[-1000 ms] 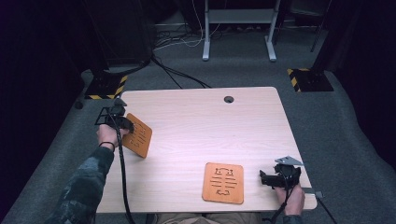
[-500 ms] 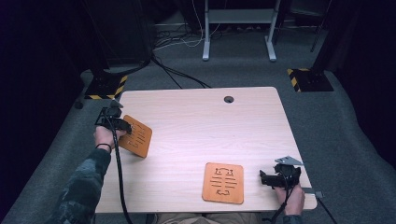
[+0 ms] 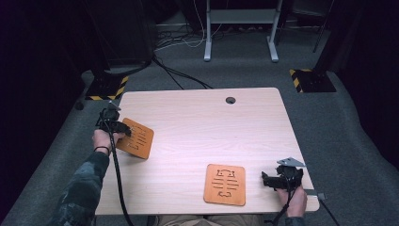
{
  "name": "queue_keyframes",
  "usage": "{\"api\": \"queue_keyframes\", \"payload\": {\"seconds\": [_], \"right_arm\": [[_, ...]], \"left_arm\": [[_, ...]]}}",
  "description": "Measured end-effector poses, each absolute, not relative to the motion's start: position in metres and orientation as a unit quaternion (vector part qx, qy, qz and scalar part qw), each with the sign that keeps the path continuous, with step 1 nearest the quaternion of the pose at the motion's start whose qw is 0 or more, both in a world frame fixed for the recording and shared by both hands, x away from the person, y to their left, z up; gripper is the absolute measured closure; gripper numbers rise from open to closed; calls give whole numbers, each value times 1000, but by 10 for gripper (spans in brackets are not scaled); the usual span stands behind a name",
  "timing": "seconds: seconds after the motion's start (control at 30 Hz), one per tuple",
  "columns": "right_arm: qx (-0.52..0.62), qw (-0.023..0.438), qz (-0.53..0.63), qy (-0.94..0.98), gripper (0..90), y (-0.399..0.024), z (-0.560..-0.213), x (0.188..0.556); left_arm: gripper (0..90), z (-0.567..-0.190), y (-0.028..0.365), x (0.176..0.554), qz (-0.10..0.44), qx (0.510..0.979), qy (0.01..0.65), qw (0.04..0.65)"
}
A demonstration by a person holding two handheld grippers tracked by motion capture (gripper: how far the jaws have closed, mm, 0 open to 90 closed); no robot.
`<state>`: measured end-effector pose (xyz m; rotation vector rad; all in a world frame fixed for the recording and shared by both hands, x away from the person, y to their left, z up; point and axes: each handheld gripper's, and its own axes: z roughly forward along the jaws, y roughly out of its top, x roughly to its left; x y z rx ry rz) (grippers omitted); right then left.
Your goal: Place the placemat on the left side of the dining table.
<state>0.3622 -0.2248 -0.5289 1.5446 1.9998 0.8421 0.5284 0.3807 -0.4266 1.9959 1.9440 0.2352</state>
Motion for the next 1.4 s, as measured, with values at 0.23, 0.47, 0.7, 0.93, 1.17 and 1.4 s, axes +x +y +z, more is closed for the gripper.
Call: {"api": "queue_keyframes", "payload": {"seconds": [0.23,0.47,0.7,0.93,1.17,1.4], "right_arm": [[563,237,307,729,11,-225,-529,362],[563,237,307,730,11,-225,-529,362],[564,237,307,729,11,-225,-529,362],[563,237,308,729,11,-225,-529,362],[564,237,307,729,11,-225,-529,362],[564,237,307,729,11,-225,-529,362]], "left_arm": [[559,-430,382,529,81,700,688,173],[541,-435,384,528,77,696,692,174],[529,-439,384,529,74,696,693,173],[517,-445,388,529,69,692,696,178],[512,-448,389,529,68,691,696,182],[506,-451,392,530,59,693,695,183]]}}
